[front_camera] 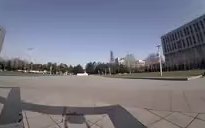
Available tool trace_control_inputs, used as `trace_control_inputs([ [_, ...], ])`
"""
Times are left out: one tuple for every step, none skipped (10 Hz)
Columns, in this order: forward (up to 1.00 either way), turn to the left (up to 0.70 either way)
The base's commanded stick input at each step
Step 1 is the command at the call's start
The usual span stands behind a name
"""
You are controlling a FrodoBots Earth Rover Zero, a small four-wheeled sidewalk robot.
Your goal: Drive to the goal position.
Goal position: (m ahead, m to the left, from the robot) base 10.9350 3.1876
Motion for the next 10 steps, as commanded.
trace_control_inputs([
  [0.03,0.01],
  [0.18,0.03],
  [0.67,0.03],
  [1.00,0.03],
  [1.00,0.03],
  [1.00,0.03],
  [1.00,0.03],
  [1.00,0.03],
  [1.00,0.03],
  [1.00,0.20],
])
